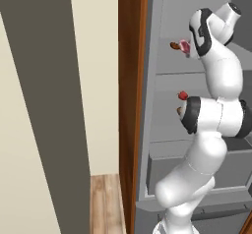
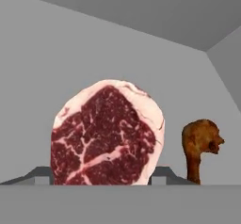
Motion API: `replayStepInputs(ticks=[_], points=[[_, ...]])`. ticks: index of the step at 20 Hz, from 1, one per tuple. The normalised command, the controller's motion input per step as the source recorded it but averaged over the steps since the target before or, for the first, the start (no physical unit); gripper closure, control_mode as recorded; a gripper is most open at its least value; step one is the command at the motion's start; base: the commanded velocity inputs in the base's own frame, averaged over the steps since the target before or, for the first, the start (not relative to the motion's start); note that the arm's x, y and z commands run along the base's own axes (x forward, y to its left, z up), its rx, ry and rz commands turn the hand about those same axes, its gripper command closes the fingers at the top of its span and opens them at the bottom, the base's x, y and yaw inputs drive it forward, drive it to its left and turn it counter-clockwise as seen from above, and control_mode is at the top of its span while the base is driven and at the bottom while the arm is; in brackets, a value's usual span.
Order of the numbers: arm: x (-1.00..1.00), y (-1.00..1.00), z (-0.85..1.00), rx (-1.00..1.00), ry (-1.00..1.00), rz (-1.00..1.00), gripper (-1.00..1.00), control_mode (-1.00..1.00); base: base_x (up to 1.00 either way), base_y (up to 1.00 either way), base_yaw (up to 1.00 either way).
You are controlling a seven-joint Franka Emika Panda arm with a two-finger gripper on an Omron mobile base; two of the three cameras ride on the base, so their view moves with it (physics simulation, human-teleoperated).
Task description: Transport the steak and potato to the fridge. Place the steak on the rack containing meat and place the potato on the rack containing the vegetable, ensuring meats and vegetables are on different racks.
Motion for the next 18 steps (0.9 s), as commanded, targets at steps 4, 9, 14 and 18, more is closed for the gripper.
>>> replayStepInputs(ticks=[4,9,14,18], points=[[0.55,0.0,-0.25,0.0,0.13,0.0,1.0,-1.0,0.0,0.0,0.0],[0.55,0.0,-0.27,0.0,0.09,0.0,-1.0,-1.0,0.0,0.0,0.0],[0.36,0.0,-0.1,0.0,0.0,0.0,-1.0,-1.0,0.0,0.0,0.0],[0.04,0.0,-0.01,0.0,0.0,0.0,-1.0,-1.0,0.0,0.0,0.0]])
